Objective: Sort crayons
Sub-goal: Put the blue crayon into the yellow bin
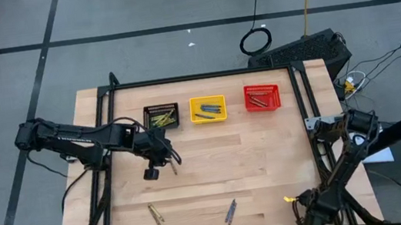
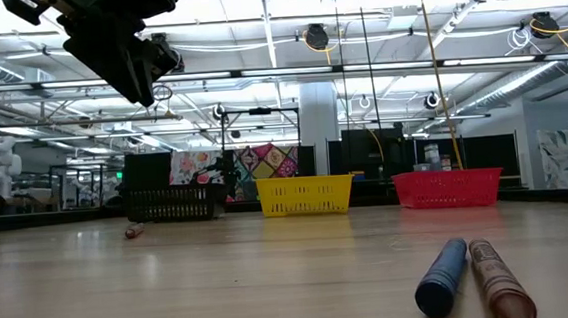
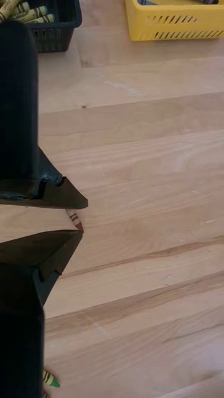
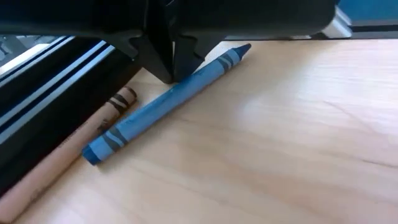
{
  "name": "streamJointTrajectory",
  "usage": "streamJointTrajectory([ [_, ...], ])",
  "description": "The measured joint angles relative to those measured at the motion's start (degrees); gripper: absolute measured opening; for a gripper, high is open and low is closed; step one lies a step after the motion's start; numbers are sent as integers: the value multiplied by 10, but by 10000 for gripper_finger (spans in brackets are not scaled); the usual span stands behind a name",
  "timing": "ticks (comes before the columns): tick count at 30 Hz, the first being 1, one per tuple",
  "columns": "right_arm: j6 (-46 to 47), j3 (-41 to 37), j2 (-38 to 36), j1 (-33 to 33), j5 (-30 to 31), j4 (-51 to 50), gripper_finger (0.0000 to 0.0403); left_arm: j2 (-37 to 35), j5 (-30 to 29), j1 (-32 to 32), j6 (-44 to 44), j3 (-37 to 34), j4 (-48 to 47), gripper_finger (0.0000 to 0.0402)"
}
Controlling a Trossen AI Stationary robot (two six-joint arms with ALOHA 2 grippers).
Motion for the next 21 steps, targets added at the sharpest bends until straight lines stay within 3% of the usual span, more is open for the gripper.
streamJointTrajectory([
  [21,-140,0,1,-73,6,-22,0,0,0,0,0,0,0,68],
])
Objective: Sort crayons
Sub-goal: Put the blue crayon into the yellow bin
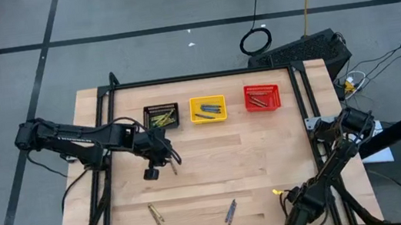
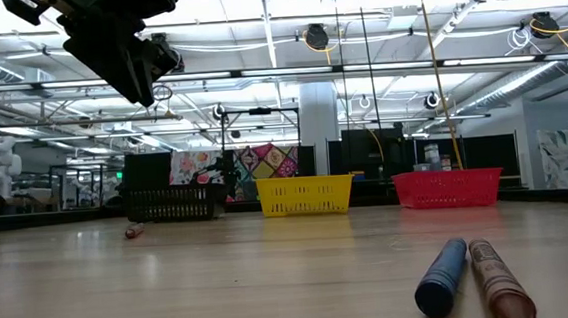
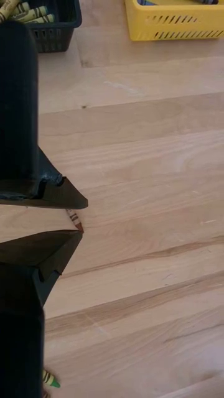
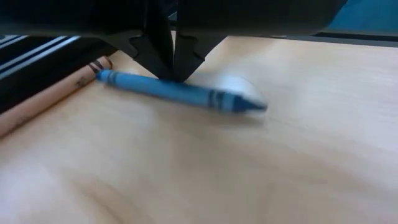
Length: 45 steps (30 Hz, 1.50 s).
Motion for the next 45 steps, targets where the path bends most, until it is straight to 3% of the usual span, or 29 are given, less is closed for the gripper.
streamJointTrajectory([
  [18,-160,12,0,-58,9,-26,0,0,0,0,1,0,0,68],
  [23,-229,54,0,-59,71,-23,0,0,0,0,1,0,0,68],
  [29,-245,56,0,-56,46,-72,2,0,0,0,0,0,0,68],
  [45,-333,57,-9,-53,6,-157,78,0,0,0,-1,0,-1,68],
])
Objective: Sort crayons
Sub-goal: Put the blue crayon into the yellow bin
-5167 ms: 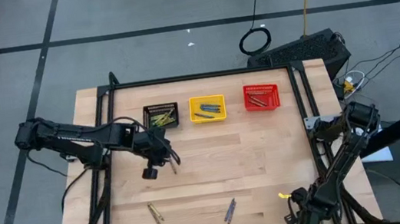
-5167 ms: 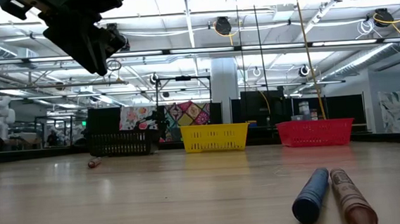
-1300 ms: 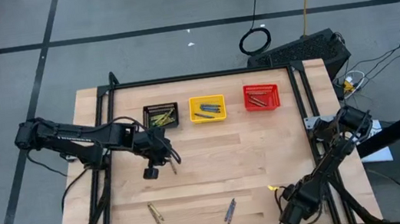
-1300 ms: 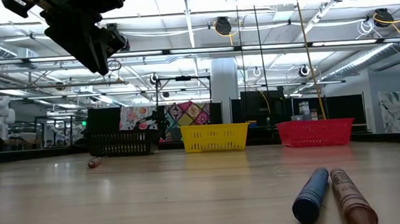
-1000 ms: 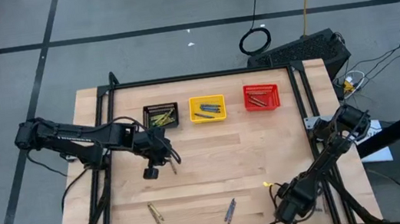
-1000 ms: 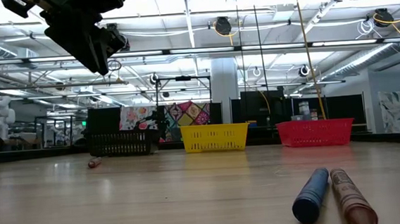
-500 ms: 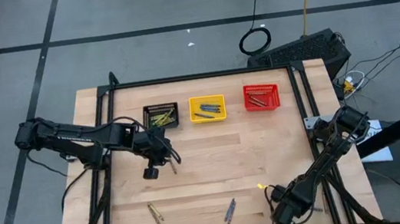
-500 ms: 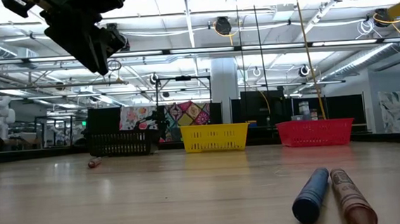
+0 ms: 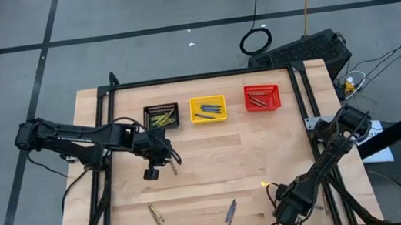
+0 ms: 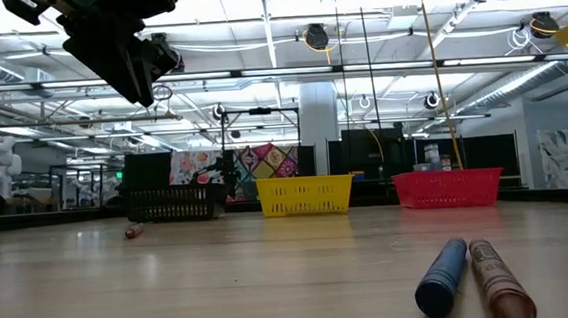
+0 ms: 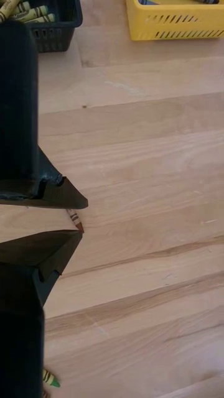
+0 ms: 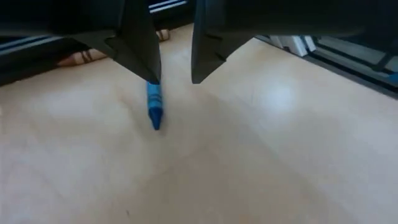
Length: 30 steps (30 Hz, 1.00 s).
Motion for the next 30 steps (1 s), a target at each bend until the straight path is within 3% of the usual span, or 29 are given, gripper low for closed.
streamJointTrajectory([
  [8,7,-14,-9,12,0,-22,82,0,0,0,0,0,1,68],
  [20,49,-76,-11,28,-6,88,80,0,0,0,-1,0,1,68],
  [27,90,-97,-10,28,7,102,11,0,0,0,-3,0,1,68],
  [30,94,-98,-10,28,12,102,10,0,0,0,-2,0,1,68],
])
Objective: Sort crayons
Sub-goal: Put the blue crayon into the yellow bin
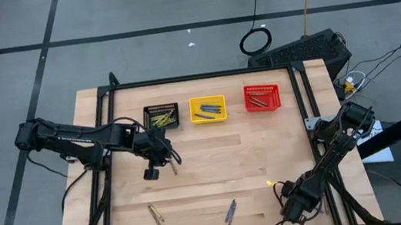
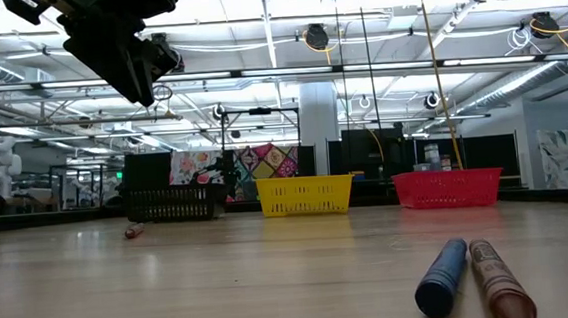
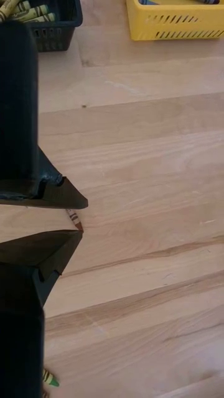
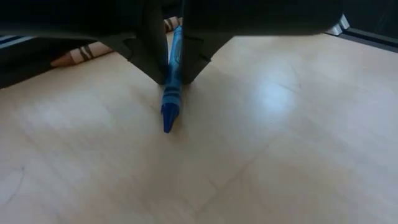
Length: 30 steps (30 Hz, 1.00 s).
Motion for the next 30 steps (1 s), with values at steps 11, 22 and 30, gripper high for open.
streamJointTrajectory([
  [11,6,8,-21,-2,20,-9,2,0,0,0,-13,0,0,68],
  [22,47,11,-91,-9,170,-20,0,0,0,0,-13,0,-3,68],
  [30,1,12,-141,-48,297,-56,0,0,-1,0,-13,0,-7,68],
])
